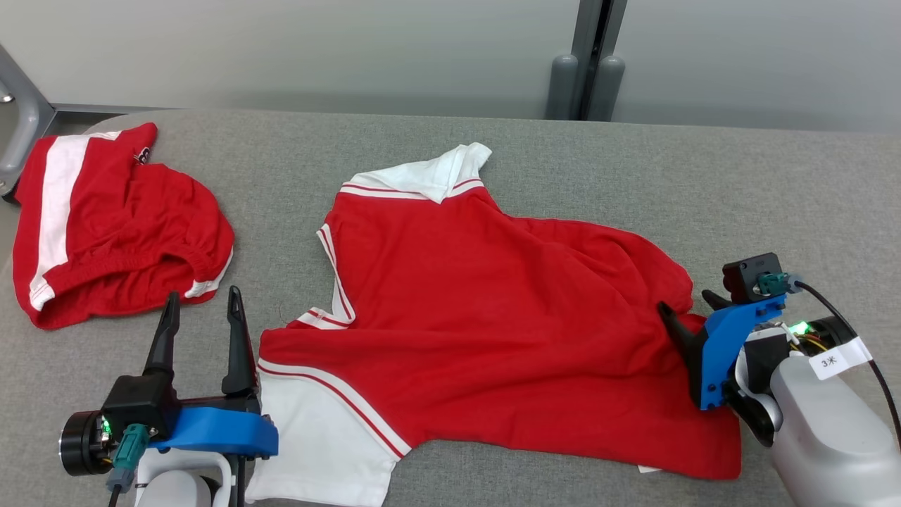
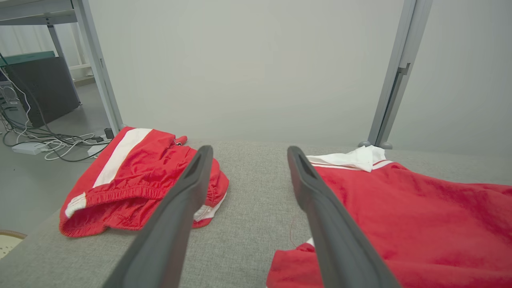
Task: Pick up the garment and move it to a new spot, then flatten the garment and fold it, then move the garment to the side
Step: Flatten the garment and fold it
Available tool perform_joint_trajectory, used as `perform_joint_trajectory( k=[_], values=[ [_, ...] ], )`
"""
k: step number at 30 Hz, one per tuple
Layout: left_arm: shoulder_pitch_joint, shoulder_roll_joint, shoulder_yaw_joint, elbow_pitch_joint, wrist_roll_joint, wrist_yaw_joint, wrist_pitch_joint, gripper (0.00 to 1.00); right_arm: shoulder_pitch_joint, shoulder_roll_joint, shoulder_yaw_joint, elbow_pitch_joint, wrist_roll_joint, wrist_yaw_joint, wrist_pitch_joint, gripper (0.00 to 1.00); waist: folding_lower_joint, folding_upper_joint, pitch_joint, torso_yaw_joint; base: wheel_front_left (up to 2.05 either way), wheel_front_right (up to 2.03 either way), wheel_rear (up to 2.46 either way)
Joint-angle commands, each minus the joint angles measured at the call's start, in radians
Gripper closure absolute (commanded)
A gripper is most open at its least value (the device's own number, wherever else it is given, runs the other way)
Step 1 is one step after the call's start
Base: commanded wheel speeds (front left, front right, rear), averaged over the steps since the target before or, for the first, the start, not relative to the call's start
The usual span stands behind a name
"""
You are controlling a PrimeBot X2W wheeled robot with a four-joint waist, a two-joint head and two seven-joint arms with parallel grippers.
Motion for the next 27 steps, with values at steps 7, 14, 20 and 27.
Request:
perform_joint_trajectory(
  k=[7,14,20,27],
  values=[
    [-0.014,-0.011,0.008,-0.014,0.013,0.001,-0.004,0.00,-0.056,-0.007,0.090,0.079,0.063,0.000,-0.025,1.00,0.0000,0.0000,0.012,0.005,0.00,0.00,0.00],
    [-0.023,-0.014,0.011,-0.017,0.018,-0.002,-0.004,0.00,-0.145,-0.053,0.114,0.106,0.114,0.000,-0.093,1.00,0.0000,0.0000,0.026,0.004,0.00,0.00,0.00],
    [-0.043,-0.020,0.002,-0.025,0.024,-0.005,-0.004,0.00,-0.287,-0.120,0.092,0.149,0.130,0.000,-0.163,1.00,0.0000,0.0000,0.055,0.019,0.00,0.00,0.00],
    [-0.082,-0.030,-0.023,-0.016,0.016,-0.012,-0.004,0.00,-0.455,-0.187,0.073,0.234,0.109,0.000,-0.209,1.00,0.0000,0.0000,0.097,0.060,0.00,0.00,0.00]
  ],
)
